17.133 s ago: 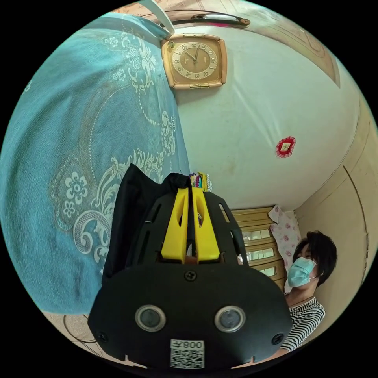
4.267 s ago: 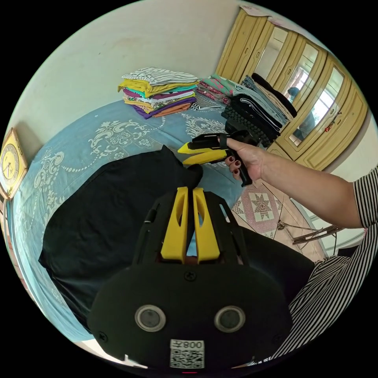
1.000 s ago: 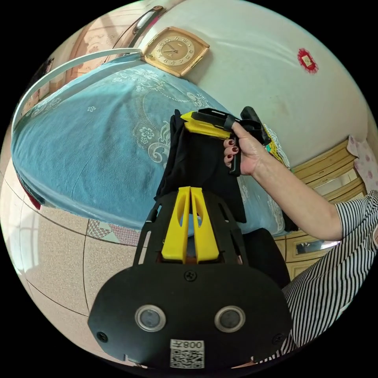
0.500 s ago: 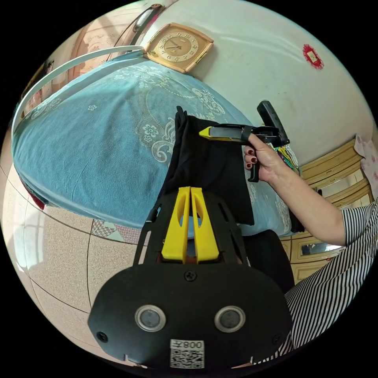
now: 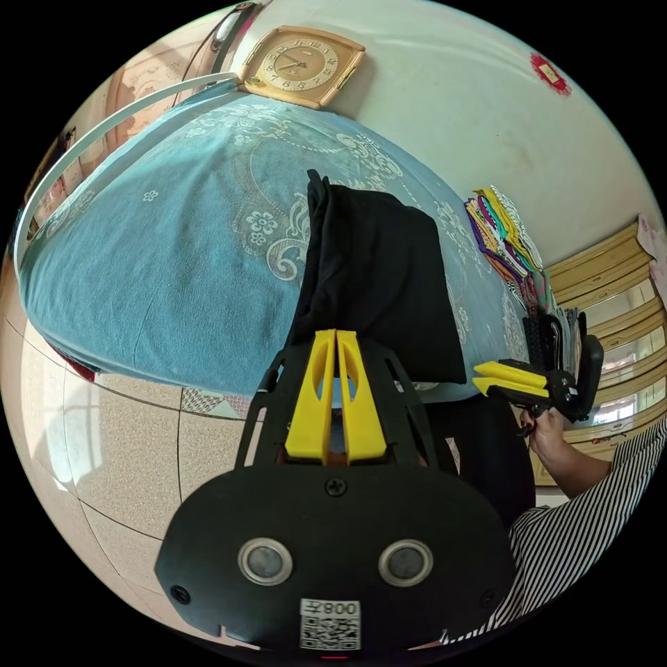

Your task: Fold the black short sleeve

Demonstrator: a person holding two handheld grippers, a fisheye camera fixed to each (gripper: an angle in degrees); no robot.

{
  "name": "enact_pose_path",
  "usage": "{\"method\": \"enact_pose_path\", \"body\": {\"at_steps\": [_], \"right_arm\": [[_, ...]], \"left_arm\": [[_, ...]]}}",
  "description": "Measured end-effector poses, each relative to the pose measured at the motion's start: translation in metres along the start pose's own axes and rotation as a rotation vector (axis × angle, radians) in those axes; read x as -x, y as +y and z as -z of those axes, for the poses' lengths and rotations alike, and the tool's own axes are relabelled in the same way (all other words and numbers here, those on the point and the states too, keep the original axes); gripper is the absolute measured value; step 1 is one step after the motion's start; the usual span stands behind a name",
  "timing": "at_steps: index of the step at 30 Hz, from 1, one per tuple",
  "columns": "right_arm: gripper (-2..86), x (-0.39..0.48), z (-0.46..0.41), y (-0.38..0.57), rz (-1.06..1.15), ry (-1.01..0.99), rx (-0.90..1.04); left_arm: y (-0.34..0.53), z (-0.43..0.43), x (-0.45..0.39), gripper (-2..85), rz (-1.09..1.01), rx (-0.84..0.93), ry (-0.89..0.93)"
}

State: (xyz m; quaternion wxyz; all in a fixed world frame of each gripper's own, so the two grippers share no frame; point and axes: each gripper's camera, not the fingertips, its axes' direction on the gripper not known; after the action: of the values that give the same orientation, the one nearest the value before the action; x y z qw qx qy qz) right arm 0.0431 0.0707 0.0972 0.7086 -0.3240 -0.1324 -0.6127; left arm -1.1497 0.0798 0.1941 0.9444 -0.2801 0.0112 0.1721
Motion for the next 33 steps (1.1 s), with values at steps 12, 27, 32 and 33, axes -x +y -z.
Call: {"method": "enact_pose_path", "body": {"at_steps": [12,27,32,33], "right_arm": [[2.6,0.080,0.005,0.011,0.203,0.156,0.019],[0.9,0.097,-0.019,0.052,0.402,0.291,0.068],[0.5,0.052,-0.026,0.072,0.304,0.172,0.087],[0.5,0.043,-0.028,0.075,0.278,0.136,0.102]], "left_arm": [[-0.004,-0.001,-0.037,0.2,-0.022,0.032,-0.046],[0.020,0.008,-0.017,0.2,0.262,-0.050,0.251],[0.034,0.018,-0.040,0.4,0.271,-0.090,0.222],[0.037,0.022,-0.054,0.6,0.230,-0.093,0.215]]}}
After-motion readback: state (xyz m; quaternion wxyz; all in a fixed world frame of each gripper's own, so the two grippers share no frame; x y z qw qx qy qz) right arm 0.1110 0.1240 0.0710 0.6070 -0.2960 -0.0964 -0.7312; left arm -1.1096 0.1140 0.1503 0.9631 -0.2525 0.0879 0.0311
